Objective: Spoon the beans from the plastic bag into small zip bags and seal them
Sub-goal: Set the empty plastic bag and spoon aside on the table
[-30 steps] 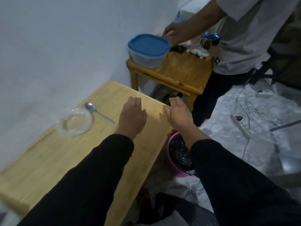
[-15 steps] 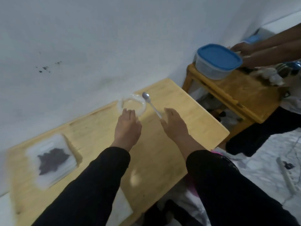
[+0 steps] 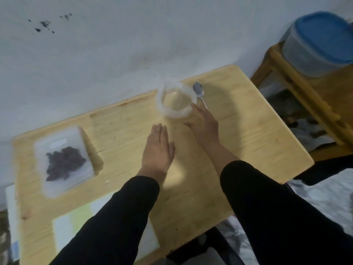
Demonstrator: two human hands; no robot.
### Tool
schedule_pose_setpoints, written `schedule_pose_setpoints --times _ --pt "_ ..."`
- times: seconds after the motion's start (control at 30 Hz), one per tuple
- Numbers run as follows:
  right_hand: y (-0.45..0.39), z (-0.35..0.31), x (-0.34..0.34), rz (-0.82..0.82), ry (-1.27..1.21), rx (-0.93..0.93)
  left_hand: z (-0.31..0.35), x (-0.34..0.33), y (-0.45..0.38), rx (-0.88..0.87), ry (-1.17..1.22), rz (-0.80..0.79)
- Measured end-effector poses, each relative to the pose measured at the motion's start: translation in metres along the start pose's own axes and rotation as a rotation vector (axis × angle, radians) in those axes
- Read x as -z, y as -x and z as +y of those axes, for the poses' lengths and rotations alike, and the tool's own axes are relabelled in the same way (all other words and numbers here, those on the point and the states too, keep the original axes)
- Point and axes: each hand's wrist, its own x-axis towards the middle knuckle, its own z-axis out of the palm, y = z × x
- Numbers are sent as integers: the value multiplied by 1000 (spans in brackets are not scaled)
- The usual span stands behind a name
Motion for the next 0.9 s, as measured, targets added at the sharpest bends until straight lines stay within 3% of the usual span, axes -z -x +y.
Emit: schedule_pose_setpoints --times 0.23,0.9 --pt "-13 5 -23 113 -262 -57 -3 -13 3 7 7 90" --pt "-1 -8 -12 326 -326 -292 -7 -9 4 -53 149 48"
